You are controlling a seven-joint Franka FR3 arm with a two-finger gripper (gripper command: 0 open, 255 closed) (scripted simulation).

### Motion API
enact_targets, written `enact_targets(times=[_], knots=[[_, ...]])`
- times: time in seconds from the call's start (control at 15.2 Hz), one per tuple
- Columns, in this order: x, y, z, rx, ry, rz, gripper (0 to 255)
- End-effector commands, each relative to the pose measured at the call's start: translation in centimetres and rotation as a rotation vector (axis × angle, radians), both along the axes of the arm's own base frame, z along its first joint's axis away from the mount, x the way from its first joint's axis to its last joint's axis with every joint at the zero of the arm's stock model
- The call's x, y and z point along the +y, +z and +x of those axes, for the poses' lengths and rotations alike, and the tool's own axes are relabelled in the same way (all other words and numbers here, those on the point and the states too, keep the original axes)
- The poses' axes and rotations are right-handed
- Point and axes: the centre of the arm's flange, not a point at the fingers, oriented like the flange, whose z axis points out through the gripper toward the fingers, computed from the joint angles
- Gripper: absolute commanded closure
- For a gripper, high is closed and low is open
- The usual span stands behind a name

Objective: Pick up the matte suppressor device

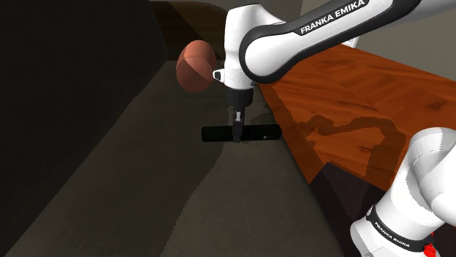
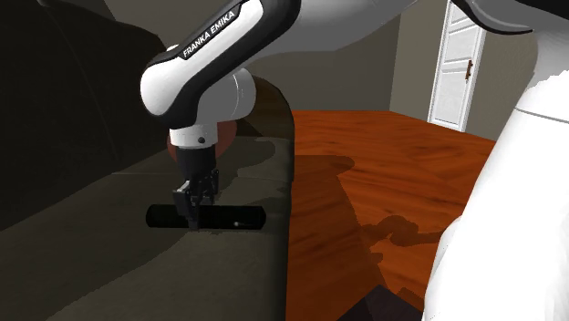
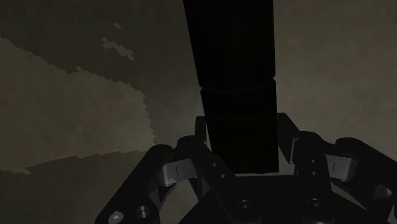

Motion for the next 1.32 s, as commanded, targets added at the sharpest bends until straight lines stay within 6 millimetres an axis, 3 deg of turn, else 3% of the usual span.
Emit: enact_targets(times=[0.0, 0.26, 1.25], knots=[[0.0, -0.1, 0.0, 0.002, 0.000, 0.000, 255], [0.0, 0.0, 0.1, 0.002, 0.000, 0.000, 255], [0.0, 7.9, 0.1, 0.002, 0.000, 0.000, 255]])
